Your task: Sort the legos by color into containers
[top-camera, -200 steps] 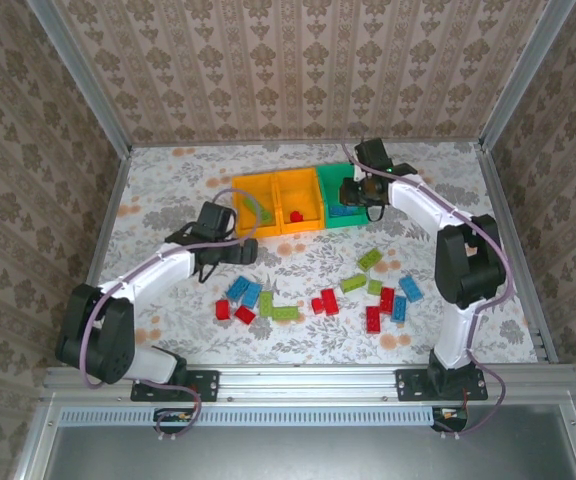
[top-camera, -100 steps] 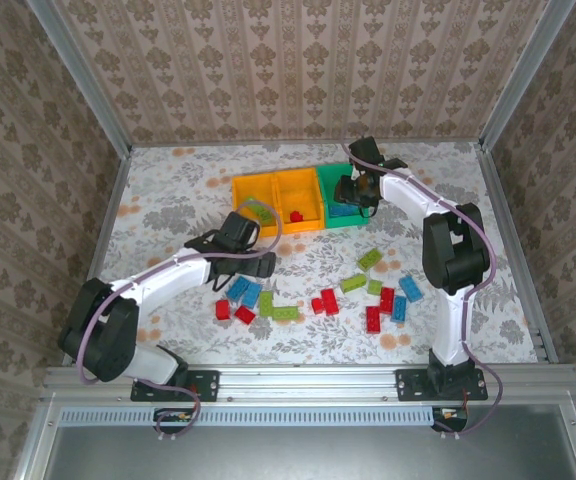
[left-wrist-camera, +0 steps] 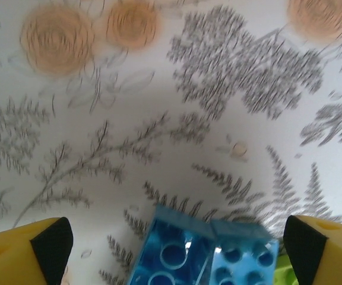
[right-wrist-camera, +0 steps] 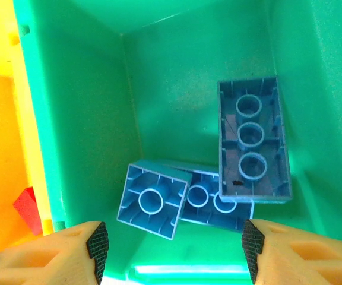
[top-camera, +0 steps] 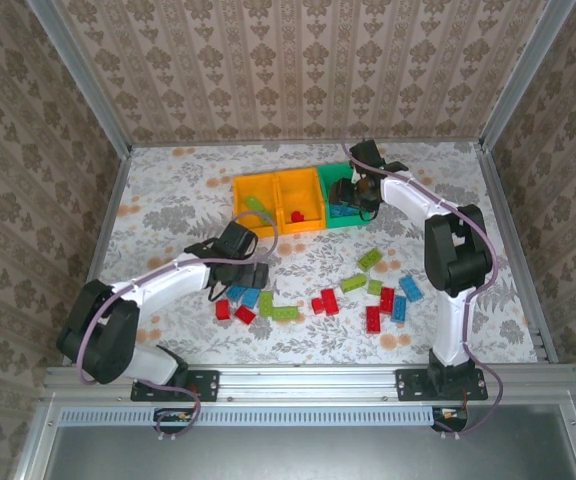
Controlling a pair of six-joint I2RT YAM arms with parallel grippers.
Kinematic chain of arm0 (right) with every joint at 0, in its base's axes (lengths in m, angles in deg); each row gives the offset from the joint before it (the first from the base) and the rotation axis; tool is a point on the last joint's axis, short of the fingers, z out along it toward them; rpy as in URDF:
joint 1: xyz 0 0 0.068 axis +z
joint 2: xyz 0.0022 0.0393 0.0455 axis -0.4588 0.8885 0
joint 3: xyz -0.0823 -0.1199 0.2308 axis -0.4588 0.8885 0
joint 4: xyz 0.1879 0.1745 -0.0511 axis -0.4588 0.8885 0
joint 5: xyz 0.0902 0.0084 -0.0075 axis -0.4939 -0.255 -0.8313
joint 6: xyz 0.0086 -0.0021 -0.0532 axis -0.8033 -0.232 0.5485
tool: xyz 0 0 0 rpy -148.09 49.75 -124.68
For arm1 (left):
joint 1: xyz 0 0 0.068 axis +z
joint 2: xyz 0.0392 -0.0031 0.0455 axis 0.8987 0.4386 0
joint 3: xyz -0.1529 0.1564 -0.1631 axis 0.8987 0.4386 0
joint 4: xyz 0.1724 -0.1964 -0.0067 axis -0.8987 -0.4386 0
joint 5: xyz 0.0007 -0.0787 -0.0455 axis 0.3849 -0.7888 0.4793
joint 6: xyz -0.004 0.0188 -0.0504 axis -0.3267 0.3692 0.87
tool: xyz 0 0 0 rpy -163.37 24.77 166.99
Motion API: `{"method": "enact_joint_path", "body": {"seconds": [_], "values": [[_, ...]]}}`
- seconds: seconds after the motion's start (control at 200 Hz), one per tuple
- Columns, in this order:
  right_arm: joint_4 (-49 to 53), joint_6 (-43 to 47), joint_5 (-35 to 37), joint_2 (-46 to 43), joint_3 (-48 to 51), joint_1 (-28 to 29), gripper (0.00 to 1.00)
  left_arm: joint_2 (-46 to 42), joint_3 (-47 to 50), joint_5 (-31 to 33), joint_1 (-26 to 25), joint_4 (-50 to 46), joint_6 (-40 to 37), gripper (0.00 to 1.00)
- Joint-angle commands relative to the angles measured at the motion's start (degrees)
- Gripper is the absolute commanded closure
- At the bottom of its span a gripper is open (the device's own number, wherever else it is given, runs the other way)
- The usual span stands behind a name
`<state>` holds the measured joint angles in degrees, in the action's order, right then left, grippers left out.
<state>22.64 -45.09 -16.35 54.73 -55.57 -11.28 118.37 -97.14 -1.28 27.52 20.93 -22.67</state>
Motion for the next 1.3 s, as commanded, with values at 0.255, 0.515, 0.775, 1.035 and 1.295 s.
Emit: {"method": "enact_joint_path", "body": {"seconds": [0.255, 0.515, 0.775, 1.035, 1.295], "values": [[0.68, 0.2, -0.8, -3.63, 2.93, -0.2, 0.34, -9.28, 7.61, 0.17, 0.33, -2.04, 2.67, 0.18], [0.79, 0.26, -0.29, -4.43, 3.87, -0.2, 0.33, -8.63, 8.37, -0.83, 1.64, -1.92, 3.53, 0.25], [1.03, 0.42, -0.08, -4.35, 3.85, -0.2, 0.33, -6.72, 8.46, -1.83, 2.97, -1.58, 3.74, 0.29], [1.21, 0.64, 0.4, -4.0, 3.55, -0.17, 0.33, -5.18, 7.84, -2.77, 3.07, -0.72, 2.48, 0.29], [1.2, 0.59, 0.53, -3.64, 3.56, -0.26, 0.33, -2.92, 7.07, -2.79, 3.59, -0.39, 3.53, 0.4]]}}
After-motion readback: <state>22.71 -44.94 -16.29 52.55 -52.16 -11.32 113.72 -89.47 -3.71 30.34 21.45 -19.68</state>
